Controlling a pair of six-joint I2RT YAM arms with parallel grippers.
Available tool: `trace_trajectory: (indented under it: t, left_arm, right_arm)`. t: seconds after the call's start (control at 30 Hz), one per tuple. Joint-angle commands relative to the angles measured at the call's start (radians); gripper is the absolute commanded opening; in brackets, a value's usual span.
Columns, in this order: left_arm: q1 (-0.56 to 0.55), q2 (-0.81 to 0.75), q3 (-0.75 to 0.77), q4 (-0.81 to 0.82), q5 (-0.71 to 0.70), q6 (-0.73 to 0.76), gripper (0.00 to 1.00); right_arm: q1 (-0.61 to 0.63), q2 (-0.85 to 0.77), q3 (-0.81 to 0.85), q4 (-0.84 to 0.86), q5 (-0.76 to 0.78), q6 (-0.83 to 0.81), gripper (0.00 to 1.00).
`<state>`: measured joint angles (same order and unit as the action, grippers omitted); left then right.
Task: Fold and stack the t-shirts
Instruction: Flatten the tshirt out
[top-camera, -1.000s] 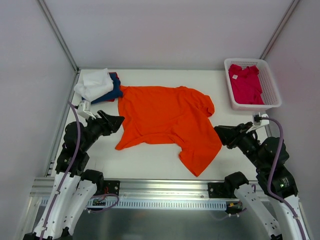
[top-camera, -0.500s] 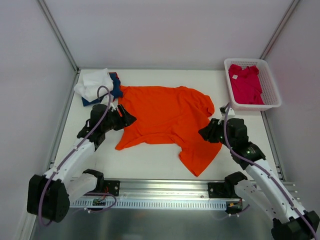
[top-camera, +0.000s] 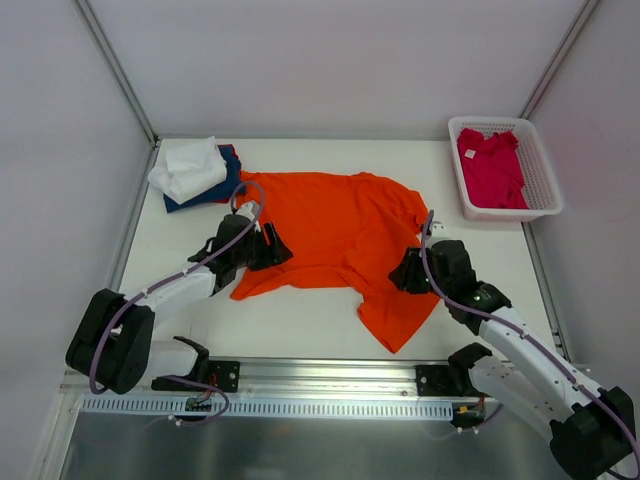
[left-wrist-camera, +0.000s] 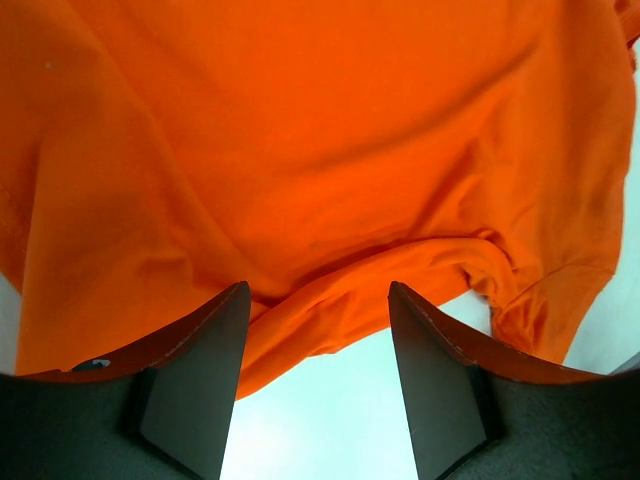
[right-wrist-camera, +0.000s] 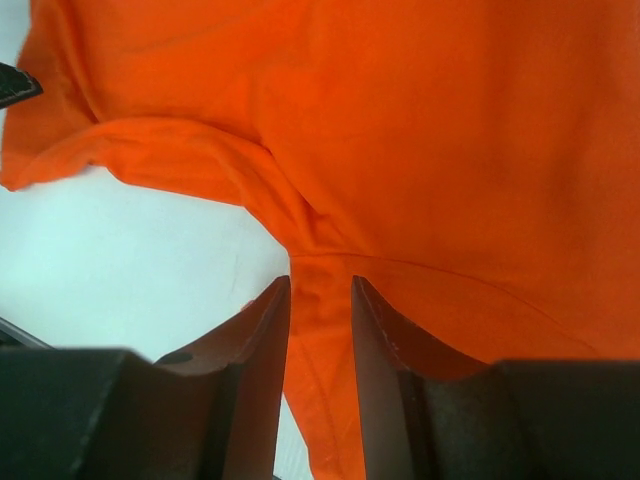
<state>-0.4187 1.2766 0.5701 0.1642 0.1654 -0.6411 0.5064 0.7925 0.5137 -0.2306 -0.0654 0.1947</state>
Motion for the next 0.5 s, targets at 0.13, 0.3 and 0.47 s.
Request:
trace_trajectory:
  t: [0.13,0.3,0.47]
  left_arm:
    - [-0.026,0.029,-0.079,0.078,-0.043,-0.019,0.57]
    - [-0.031,0.013,-0.133,0.084,-0.05,-0.028,0.57]
    - [-0.031,-0.006,-0.18,0.093,-0.047,-0.042,0.57]
  right_arm:
    - [0.044,0.057,-0.078,0.074,0.045,0.032,0.34]
    - [0.096,0.086,-0.112,0.094,0.059,0.064,0.34]
    - [0.147,0.088,-0.13,0.077,0.104,0.086,0.35]
